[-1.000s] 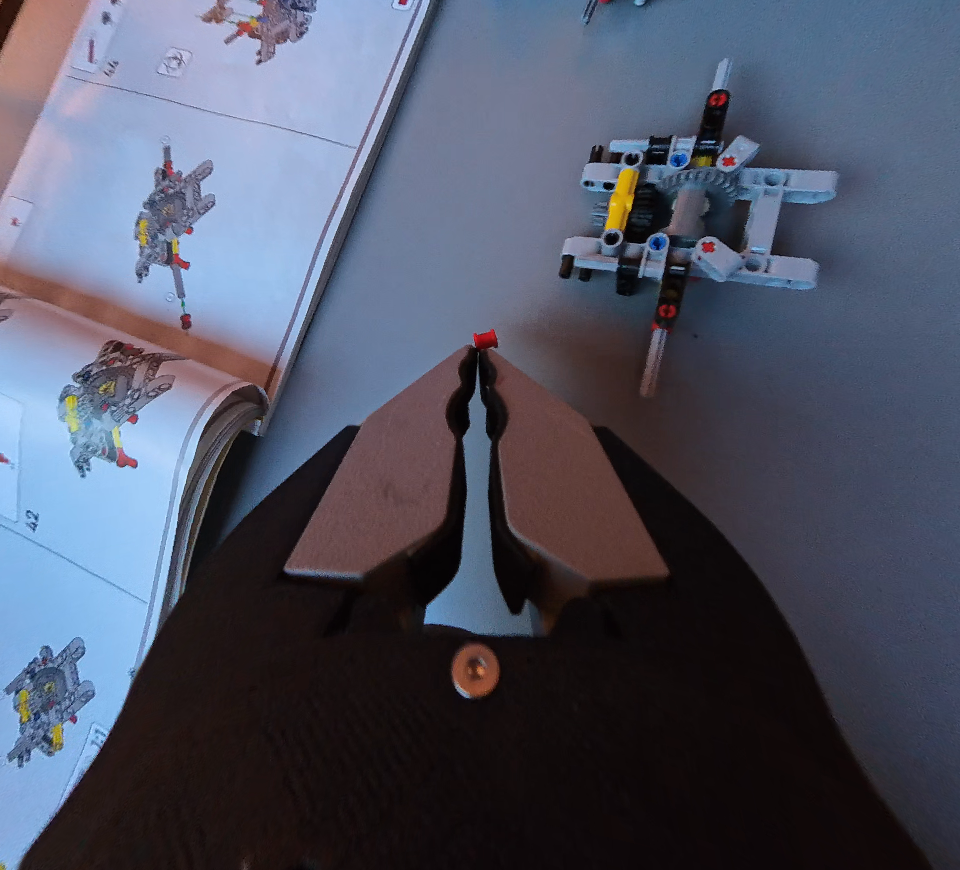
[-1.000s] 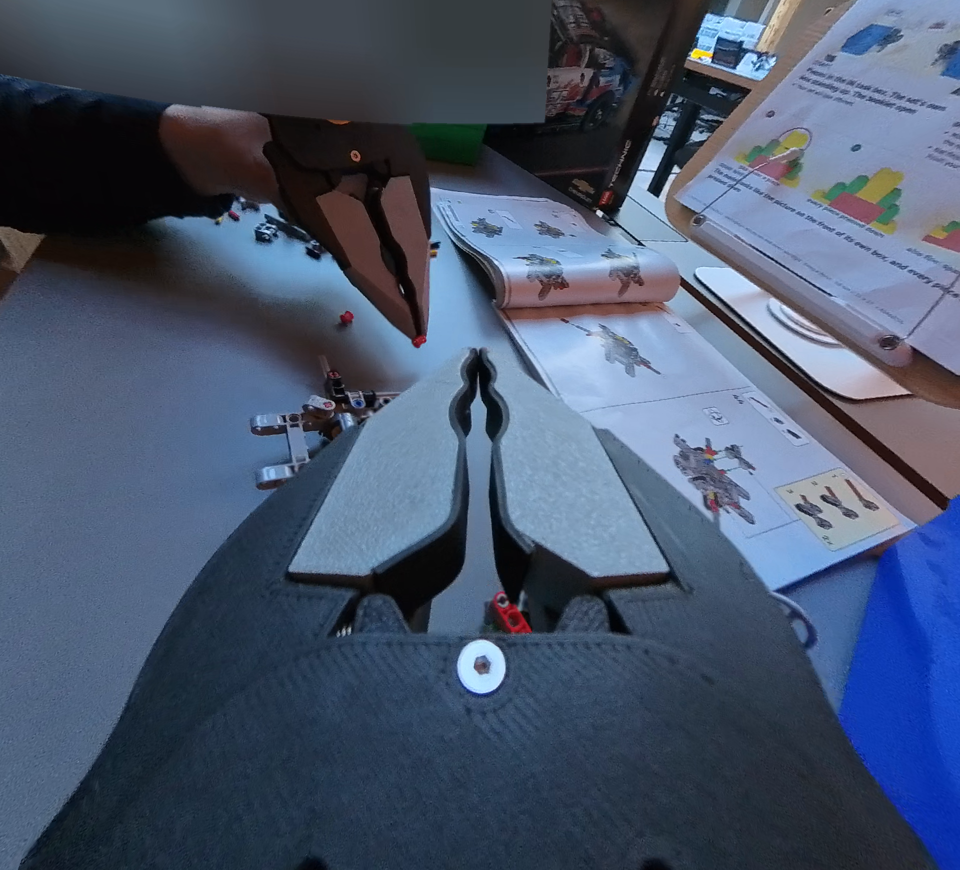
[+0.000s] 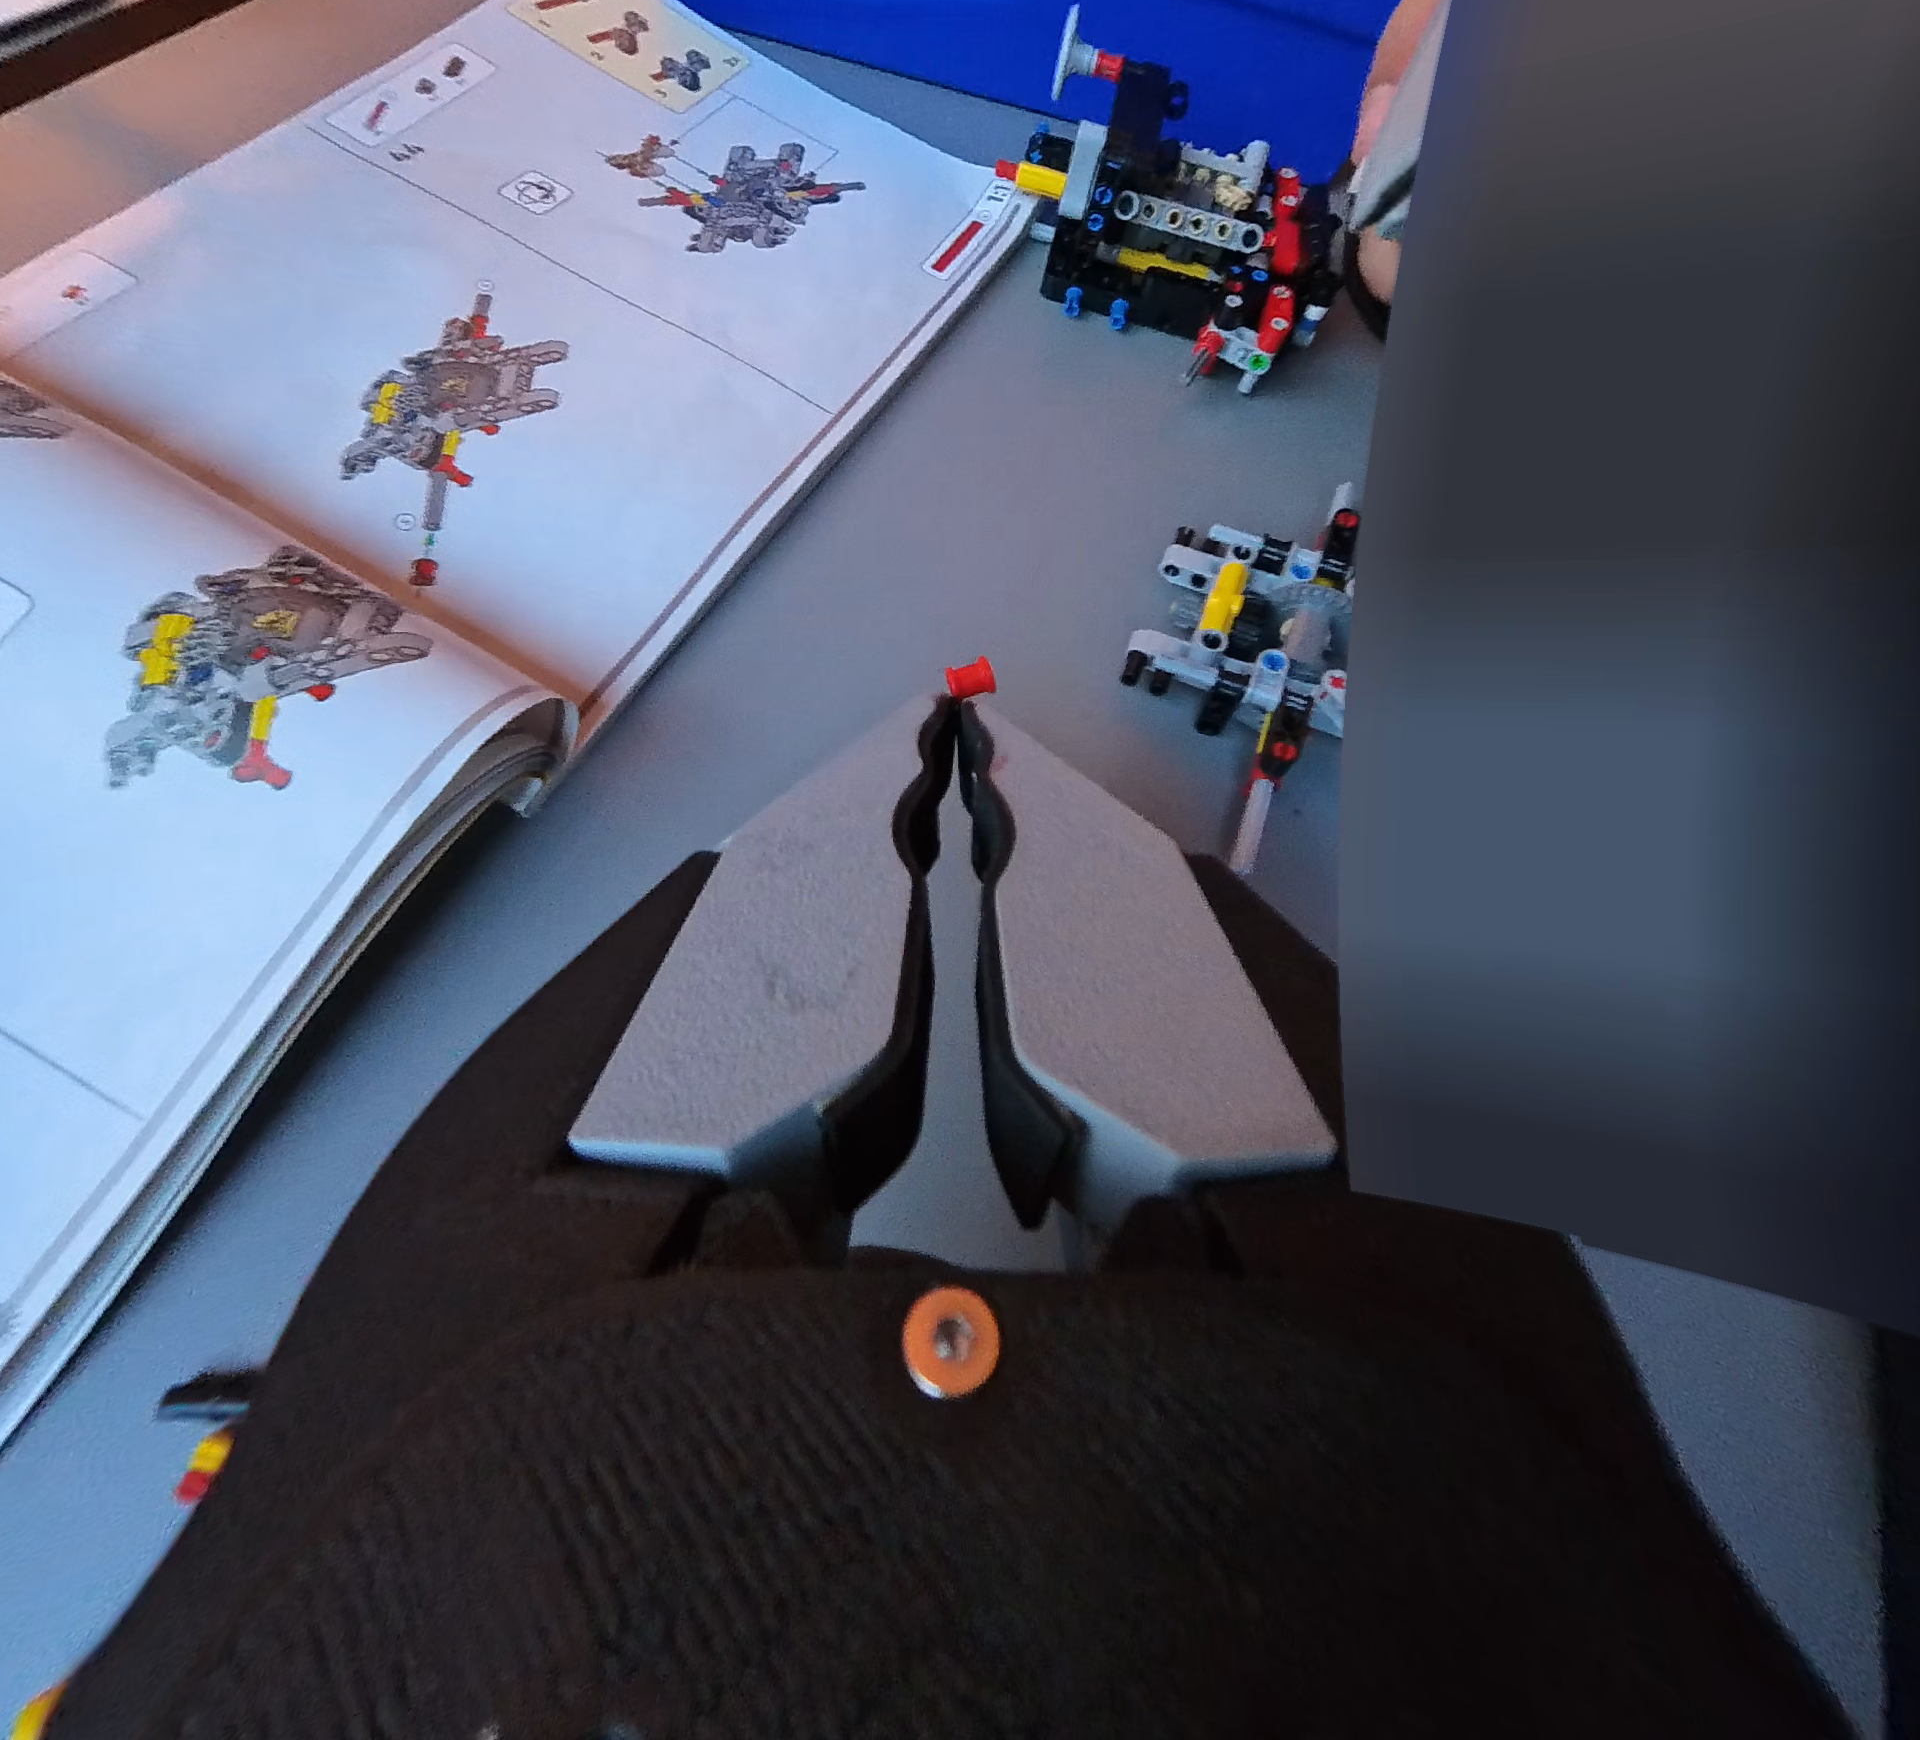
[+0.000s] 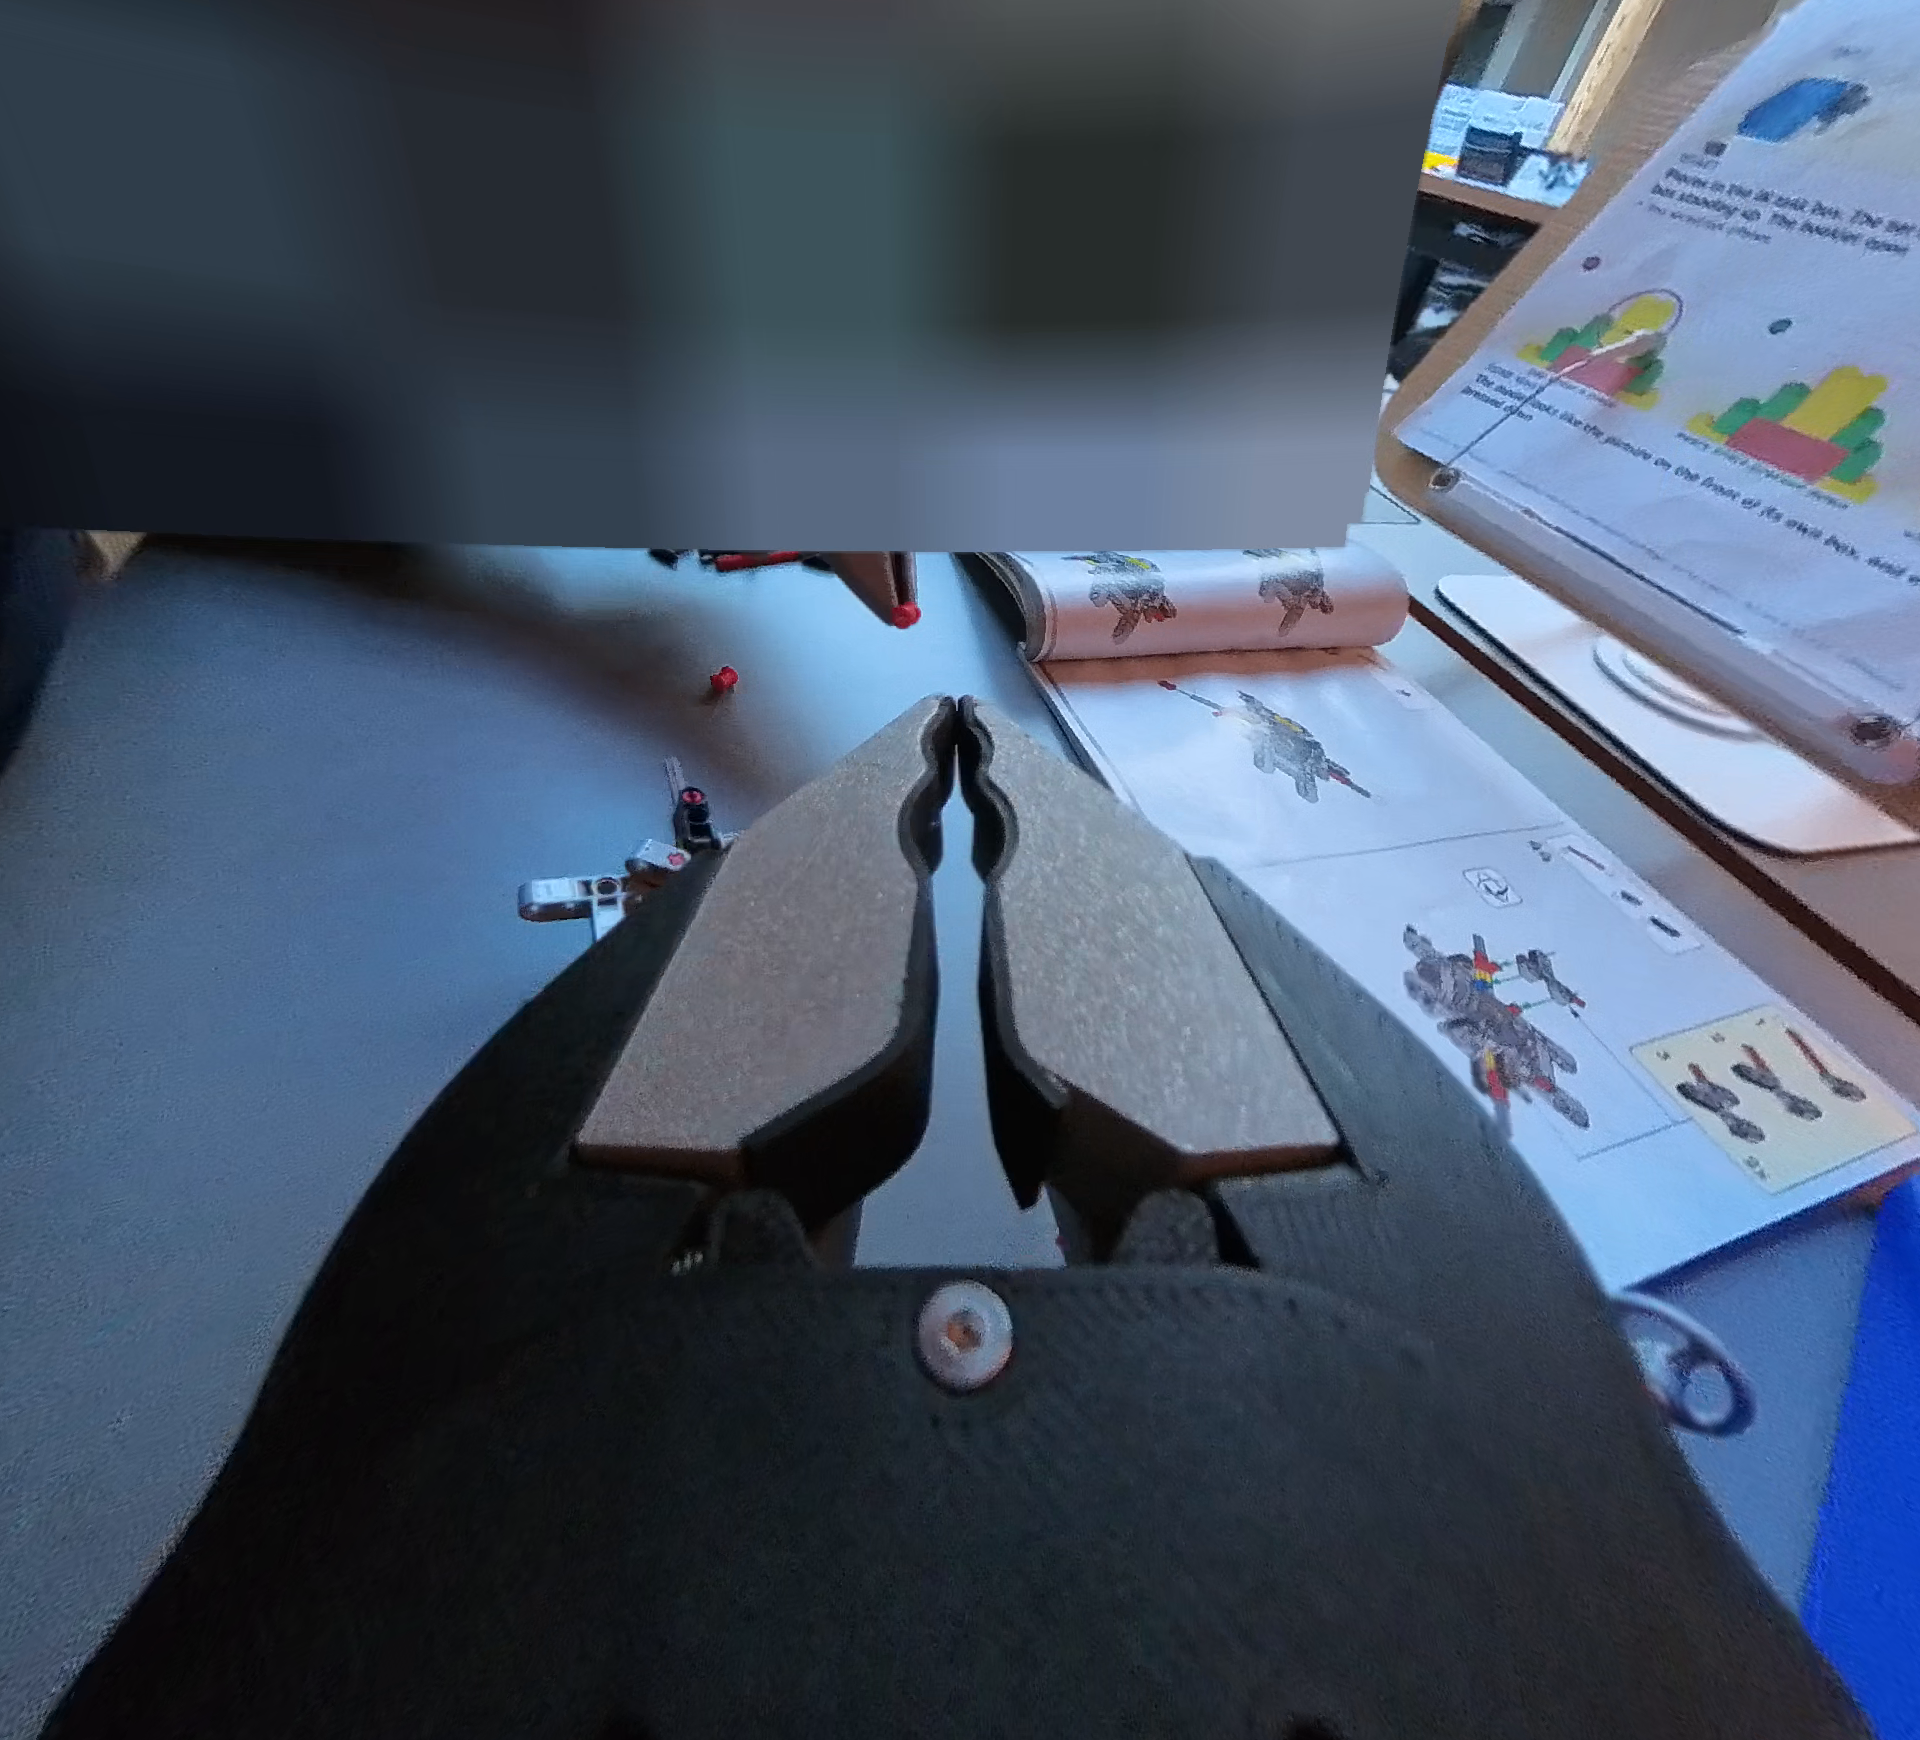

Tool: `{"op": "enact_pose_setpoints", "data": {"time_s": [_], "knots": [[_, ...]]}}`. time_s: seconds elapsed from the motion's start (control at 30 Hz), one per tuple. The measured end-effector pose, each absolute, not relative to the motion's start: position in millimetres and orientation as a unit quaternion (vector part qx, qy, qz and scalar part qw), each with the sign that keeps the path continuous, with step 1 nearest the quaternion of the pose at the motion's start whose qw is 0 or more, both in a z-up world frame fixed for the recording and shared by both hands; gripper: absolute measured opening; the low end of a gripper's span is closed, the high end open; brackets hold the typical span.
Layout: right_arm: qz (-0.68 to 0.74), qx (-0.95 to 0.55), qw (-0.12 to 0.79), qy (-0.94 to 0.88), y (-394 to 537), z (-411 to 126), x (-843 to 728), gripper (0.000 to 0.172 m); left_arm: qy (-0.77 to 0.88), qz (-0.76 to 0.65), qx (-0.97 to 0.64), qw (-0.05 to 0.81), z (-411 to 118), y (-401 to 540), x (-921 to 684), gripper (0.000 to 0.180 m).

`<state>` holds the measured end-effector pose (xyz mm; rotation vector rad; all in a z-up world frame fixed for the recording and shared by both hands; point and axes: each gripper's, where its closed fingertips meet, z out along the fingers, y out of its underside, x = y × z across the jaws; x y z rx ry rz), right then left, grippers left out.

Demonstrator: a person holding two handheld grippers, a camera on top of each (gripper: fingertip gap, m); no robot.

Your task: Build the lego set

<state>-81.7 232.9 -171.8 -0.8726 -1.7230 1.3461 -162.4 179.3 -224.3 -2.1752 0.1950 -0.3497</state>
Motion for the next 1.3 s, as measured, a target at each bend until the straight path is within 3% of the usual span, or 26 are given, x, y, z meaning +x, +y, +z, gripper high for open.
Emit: {"op": "enact_pose_setpoints", "data": {"time_s": [0.03, 0.3, 0.57, 0.77, 1.13, 1.3], "knots": [[0.519, -0.339, 0.389, -0.681, 229, -171, -84, 0.0, 0.079, -0.155, -0.878, 0.446, -224, 179, -157, 0.0], [0.461, -0.323, 0.413, -0.716, 185, -170, -107, 0.0, 0.04, -0.31, -0.84, 0.444, -215, 181, -125, 0.0], [0.373, -0.272, 0.471, -0.751, 159, -173, -110, 0.007, 0.056, -0.333, -0.826, 0.451, -203, 177, -109, 0.0], [0.359, -0.291, 0.463, -0.756, 169, -184, -110, 0.009, 0.045, -0.387, -0.804, 0.449, -195, 174, -104, 0.0], [0.354, -0.285, 0.456, -0.765, 166, -191, -113, 0.0, 0.049, -0.359, -0.817, 0.449, -198, 174, -106, 0.0], [0.383, -0.338, 0.42, -0.75, 186, -196, -115, 0.001, 0.034, -0.254, -0.857, 0.448, -211, 175, -143, 0.0]]}}
